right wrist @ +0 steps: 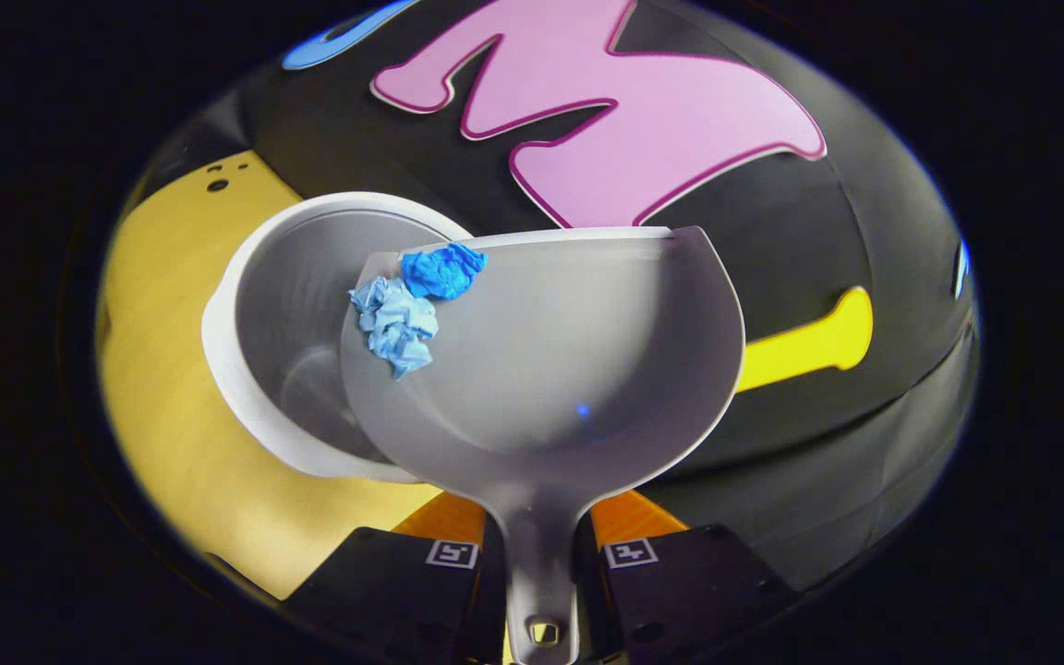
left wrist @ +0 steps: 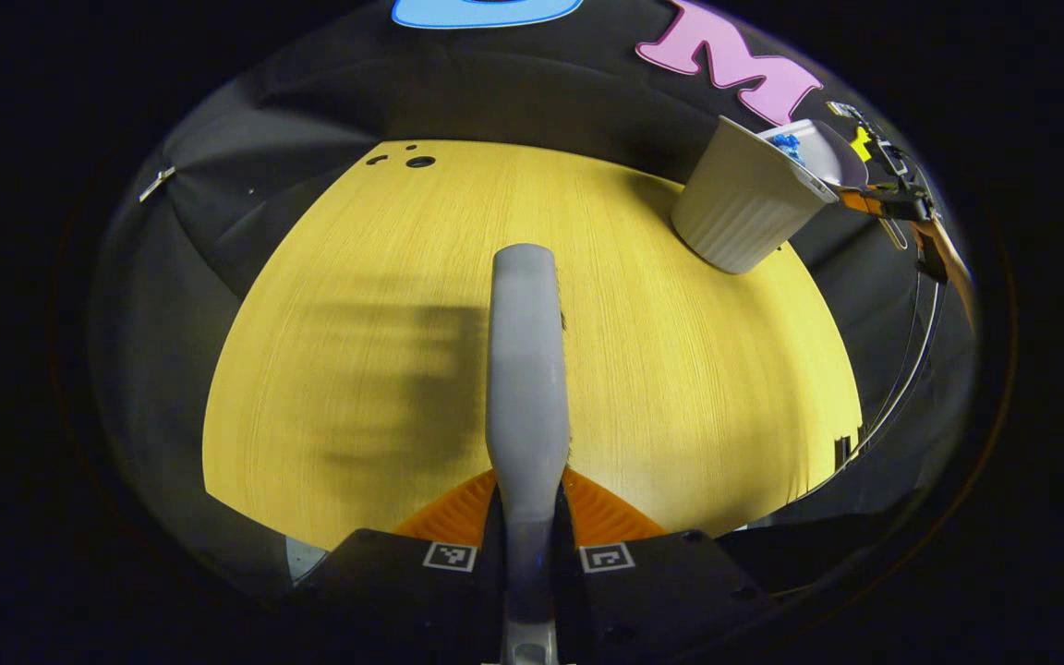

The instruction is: Pick up the small broom and dustpan from the desktop, sweep the trash into the dustpan with the broom, and then empty the trash into the garbage bin.

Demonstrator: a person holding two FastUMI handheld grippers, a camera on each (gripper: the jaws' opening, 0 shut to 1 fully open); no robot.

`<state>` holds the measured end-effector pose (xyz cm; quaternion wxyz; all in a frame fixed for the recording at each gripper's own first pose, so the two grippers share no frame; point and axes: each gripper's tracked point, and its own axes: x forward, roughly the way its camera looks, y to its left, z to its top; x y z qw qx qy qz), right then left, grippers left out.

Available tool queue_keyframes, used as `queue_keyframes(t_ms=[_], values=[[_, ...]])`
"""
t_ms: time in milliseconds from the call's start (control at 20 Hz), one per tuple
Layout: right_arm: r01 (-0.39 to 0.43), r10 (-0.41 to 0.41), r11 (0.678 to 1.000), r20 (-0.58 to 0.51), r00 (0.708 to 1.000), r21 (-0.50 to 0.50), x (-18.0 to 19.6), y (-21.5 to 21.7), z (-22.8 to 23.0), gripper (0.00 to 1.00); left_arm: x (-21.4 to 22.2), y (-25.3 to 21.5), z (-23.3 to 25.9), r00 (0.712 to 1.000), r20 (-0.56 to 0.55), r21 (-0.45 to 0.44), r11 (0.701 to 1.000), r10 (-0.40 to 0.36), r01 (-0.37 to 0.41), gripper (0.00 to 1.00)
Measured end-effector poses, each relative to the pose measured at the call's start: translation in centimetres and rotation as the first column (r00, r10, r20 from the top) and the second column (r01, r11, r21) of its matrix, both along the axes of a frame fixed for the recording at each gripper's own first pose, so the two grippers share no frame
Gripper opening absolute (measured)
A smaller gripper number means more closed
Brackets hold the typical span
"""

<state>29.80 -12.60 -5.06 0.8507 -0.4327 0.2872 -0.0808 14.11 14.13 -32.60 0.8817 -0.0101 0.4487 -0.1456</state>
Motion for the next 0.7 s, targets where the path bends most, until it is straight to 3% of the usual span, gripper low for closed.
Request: queue_keyframes(t_ms=[100,150,250,300,350,500,550,700], values=[[-0.029,0.03,0.995,0.007,1.0,-0.091,0.0,-0.5,0.3,0.35,0.3,-0.2,0.0,1.0,-0.002,0.008,1.0,-0.012,0.012,0.23],[-0.037,0.041,0.989,0.021,0.999,-0.141,0.1,-0.3,0.5,0.35,0.4,-0.3,0.1,1.0,0.0,0.011,1.0,-0.016,0.016,0.27],[-0.042,0.058,0.96,0.05,0.997,-0.276,0.3,-0.1,1.0,0.35,0.6,-0.2,0.0,1.0,0.005,0.019,1.0,-0.012,0.012,0.27],[-0.047,0.068,0.952,0.061,0.996,-0.303,0.3,0.2,1.2,0.35,0.6,-0.2,-0.1,1.0,-0.001,0.021,1.0,-0.009,0.009,0.3],[-0.051,0.074,0.946,0.062,0.995,-0.32,0.3,0.1,1.3,0.35,0.5,-0.1,-0.3,1.0,-0.012,0.022,1.0,-0.009,0.009,0.27],[-0.077,0.117,0.9,0.069,0.991,-0.429,0.7,0.4,1.9,0.35,0.1,0.4,-0.9,1.0,-0.025,0.048,0.999,-0.017,0.018,0.3],[-0.091,0.134,0.887,0.063,0.989,-0.453,0.9,0.6,2.0,0.35,-0.1,0.5,-1.1,0.999,-0.029,0.053,0.998,-0.016,0.017,0.27],[-0.119,0.176,0.821,0.048,0.983,-0.558,1.2,0.3,3.4,0.35,-0.1,0.5,-1.2,0.999,-0.041,0.045,0.999,-0.008,0.009,0.3]])
